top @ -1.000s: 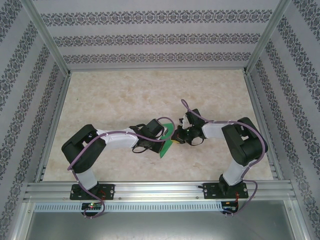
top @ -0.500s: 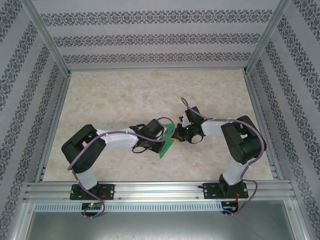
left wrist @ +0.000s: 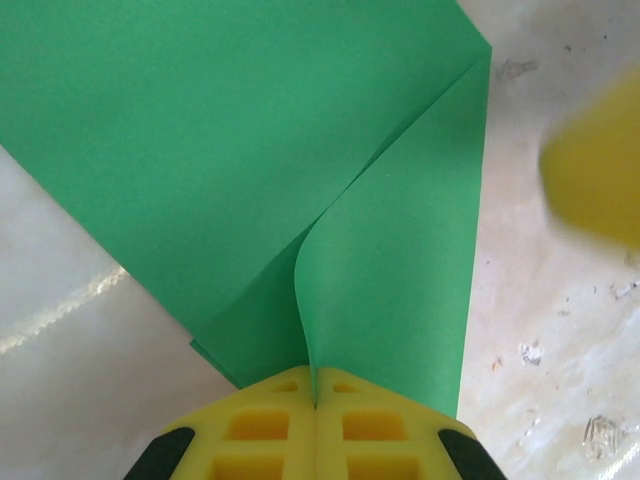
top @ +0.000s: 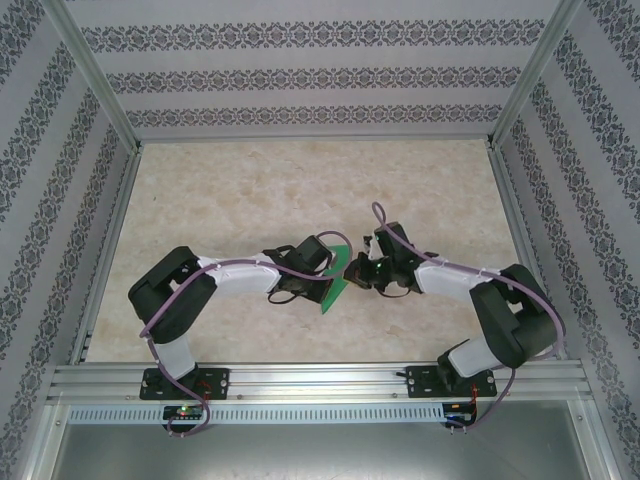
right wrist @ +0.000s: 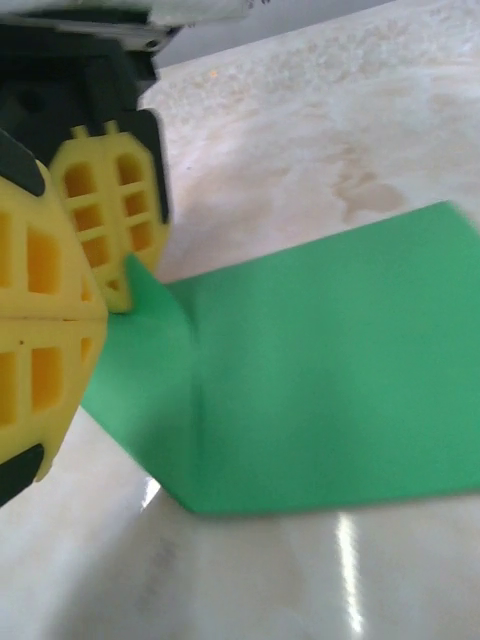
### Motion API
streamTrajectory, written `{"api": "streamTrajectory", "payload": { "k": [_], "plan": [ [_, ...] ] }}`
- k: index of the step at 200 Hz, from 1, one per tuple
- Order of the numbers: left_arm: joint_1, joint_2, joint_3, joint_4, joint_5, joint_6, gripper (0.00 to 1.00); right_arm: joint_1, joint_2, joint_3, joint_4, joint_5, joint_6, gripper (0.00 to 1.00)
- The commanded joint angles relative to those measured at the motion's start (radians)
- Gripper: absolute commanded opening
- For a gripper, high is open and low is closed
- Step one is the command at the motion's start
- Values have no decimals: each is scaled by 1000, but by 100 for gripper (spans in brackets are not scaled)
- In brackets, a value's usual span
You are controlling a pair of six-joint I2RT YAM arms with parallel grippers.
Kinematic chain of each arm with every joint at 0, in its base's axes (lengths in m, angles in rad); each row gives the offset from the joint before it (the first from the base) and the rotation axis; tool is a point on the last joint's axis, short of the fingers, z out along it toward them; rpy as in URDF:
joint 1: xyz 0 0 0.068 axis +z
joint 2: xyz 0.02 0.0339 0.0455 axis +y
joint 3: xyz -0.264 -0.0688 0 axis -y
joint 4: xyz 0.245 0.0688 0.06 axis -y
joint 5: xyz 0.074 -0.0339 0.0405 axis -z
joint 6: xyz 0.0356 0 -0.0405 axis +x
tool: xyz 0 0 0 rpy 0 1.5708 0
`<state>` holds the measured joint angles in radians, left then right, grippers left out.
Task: Fold a paper plane with a square sheet of paper (pick it up from the middle)
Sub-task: Third fold the triangle at the center of the table.
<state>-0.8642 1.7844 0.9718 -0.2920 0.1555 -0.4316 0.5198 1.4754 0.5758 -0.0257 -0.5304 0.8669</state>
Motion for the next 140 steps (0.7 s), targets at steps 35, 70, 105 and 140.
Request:
{"api": "streamTrajectory", "payload": {
  "k": [35,70,105,140],
  "plan": [
    [9,58,-5,-93,-37,-1,0,72,13,-92,240,62,196,2],
    [10,58,-5,-96,-37,3,0,82,10,-96,249,69,211,2],
    [8,60,-5,-102,-40,5,0,79,-31,-119,264,86,241,3],
    [8,60,-7,-97,-34,4,0,76,-14,-88,215,99,204,4]
  ]
}}
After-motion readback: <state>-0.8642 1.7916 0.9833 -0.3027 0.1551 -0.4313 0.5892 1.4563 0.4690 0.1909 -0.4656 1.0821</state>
